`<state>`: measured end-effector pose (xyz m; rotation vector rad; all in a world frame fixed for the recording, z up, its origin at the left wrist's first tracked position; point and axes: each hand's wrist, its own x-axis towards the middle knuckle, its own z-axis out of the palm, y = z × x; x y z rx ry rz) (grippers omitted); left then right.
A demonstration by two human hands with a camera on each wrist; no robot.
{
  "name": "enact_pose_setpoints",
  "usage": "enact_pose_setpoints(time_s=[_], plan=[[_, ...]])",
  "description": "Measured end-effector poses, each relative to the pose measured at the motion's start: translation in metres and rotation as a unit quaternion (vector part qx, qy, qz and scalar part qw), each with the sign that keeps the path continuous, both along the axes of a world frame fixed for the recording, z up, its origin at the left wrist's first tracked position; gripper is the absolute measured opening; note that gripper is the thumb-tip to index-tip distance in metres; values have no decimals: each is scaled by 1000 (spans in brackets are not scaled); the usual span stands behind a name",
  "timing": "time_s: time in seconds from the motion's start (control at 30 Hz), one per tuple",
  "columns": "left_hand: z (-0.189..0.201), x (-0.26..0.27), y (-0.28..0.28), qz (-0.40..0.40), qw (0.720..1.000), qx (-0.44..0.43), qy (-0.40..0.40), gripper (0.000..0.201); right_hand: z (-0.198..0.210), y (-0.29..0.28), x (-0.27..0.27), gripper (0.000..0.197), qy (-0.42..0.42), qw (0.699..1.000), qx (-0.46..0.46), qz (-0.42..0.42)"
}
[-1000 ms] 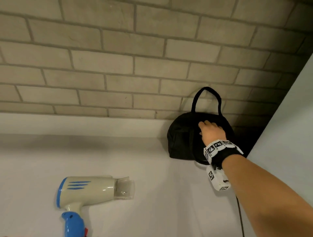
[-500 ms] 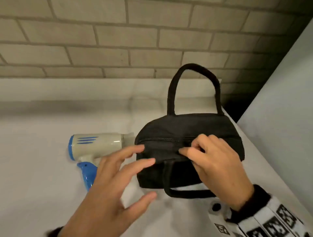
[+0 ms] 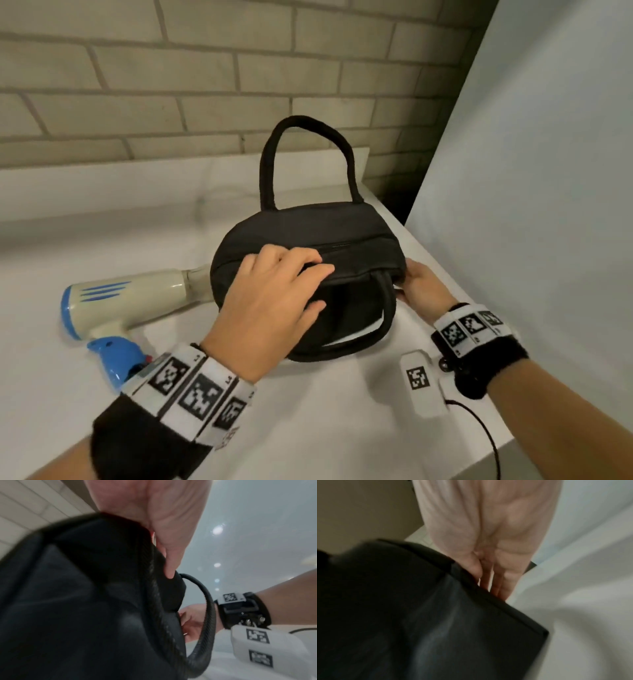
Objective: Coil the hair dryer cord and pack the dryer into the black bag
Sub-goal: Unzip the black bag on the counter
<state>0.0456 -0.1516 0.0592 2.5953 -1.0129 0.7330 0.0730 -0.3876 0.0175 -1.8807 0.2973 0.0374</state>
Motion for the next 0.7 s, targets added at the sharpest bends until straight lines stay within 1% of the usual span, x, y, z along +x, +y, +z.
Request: enact_pose_setpoints(time_s=[0.07, 0.2, 0.23, 0.33, 0.43, 0.5, 0.57, 0.63, 0.7], plan=[[4, 5, -10, -22, 999, 34, -19, 39, -3, 7, 0, 31, -1, 1000, 12, -27], [7, 13, -28, -50, 995, 67, -46, 32, -4, 6, -3, 21, 51, 998, 37, -23], [8, 14, -32, -53, 995, 69, -44, 33, -5, 5, -3, 18, 57, 997, 48, -21], [11, 16, -44, -60, 995, 75, -31, 41, -9, 2, 3, 23, 68, 994, 78, -27], [16, 17, -55, -56, 994, 96, -7, 37, -11, 1, 7, 27, 69, 993, 87, -46], [17, 17, -58, -51, 992, 115, 7, 39, -13, 0, 8, 28, 69, 990, 111, -58], [16, 17, -57, -55, 990, 126, 16, 45, -13, 0, 7, 23, 78, 987, 133, -56], [14, 16, -55, -61, 989, 130, 20, 50, -13, 1, 6, 19, 93, 988, 115, -39], [15, 15, -53, -72, 988, 132, 32, 54, -13, 2, 5, 24, 96, 992, 83, -20]])
